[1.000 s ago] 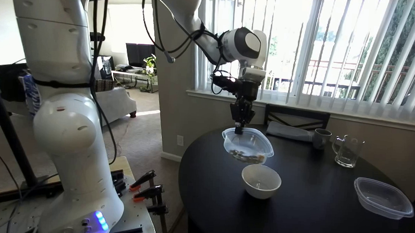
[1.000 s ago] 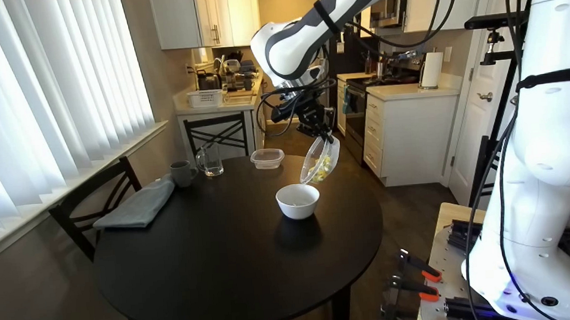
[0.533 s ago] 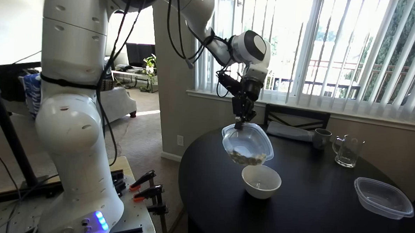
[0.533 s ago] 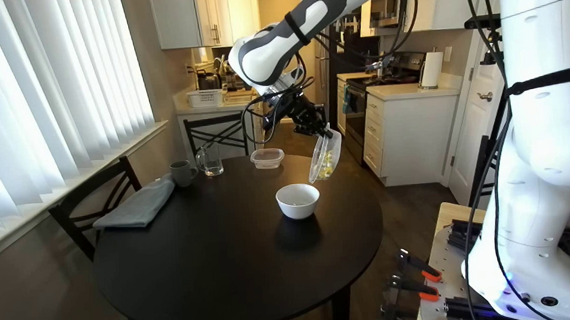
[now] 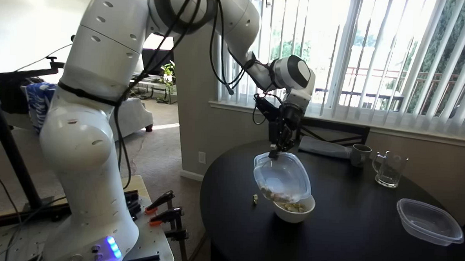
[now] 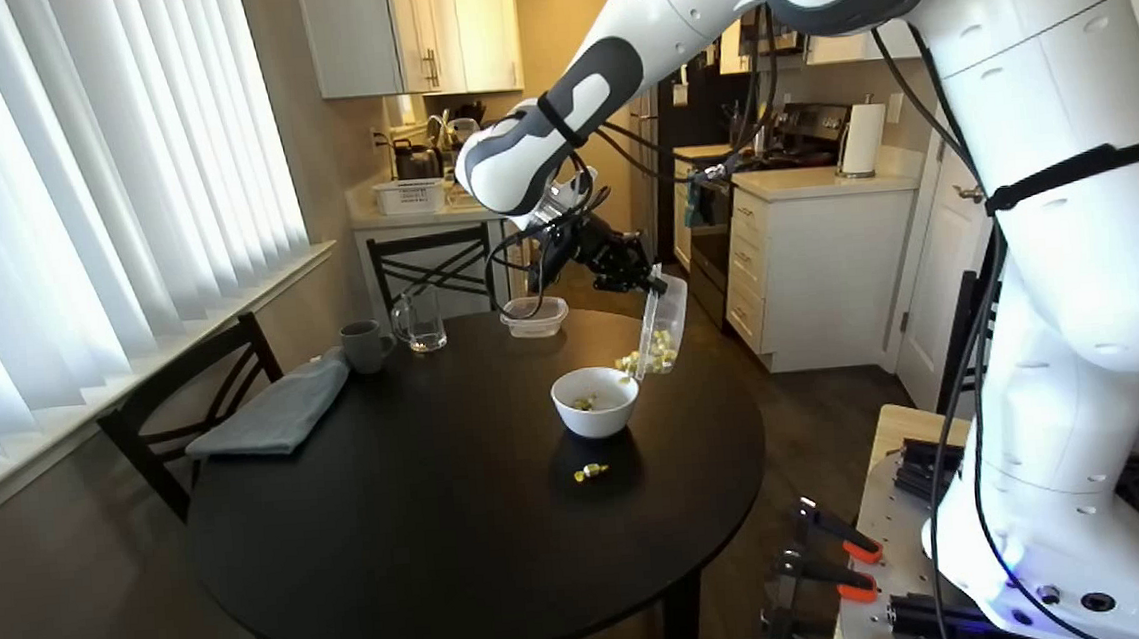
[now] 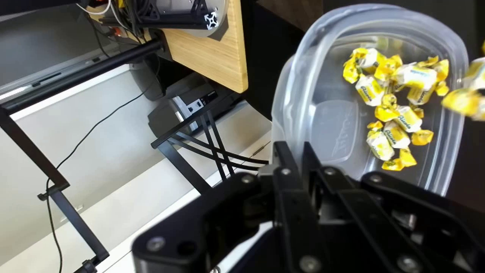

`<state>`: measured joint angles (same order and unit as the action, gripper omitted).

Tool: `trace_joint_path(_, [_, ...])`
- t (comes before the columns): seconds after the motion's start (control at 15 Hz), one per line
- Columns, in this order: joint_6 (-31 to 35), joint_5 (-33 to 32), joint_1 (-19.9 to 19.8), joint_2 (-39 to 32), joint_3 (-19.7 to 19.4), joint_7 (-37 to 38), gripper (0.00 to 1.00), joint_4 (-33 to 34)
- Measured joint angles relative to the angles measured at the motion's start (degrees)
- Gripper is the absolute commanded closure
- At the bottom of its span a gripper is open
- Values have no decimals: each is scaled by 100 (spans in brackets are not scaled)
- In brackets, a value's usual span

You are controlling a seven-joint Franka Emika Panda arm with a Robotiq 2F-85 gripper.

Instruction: Pour the contents in the white bowl

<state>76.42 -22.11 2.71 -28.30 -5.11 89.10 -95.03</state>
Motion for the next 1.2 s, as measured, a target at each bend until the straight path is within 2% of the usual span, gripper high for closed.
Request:
trace_joint_path(0.33, [-141,0,10,-394,-58,0,98,252])
trace_joint_path(0.73, [-502,-4,74,-462,-107,5,98,417])
trace_joint_path(1.2, [-1464,-329,433,-508,-111,5,98,1302])
